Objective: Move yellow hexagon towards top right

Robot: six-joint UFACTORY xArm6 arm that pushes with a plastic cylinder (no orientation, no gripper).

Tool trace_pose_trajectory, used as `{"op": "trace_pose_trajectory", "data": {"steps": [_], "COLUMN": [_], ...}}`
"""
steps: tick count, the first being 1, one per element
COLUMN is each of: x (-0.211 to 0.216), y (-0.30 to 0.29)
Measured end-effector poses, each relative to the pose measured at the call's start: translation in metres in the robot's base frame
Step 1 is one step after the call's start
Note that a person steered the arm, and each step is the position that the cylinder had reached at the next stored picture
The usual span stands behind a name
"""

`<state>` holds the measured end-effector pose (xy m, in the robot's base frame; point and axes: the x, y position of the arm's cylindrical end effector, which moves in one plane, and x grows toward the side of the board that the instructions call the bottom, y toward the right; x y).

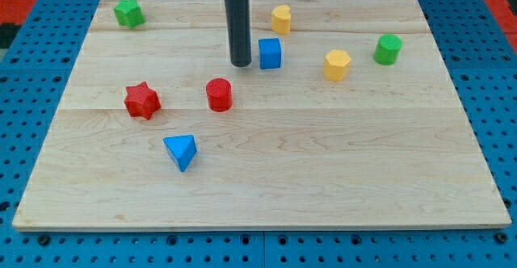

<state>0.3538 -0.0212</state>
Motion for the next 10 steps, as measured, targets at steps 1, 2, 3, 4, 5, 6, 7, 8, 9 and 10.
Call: {"op": "trace_pose_trajectory", "data": {"steps": [1,2,3,4,5,6,7,8,9,10], "x": [0.026,0.043,0.043,0.042,0.036,0.018,-0.002,-0.022,-0.050,-0.062], "y": [0.035,0.077,0.103,0.112,0.123,0.130,0.146,0.169,0.186,0.188]}}
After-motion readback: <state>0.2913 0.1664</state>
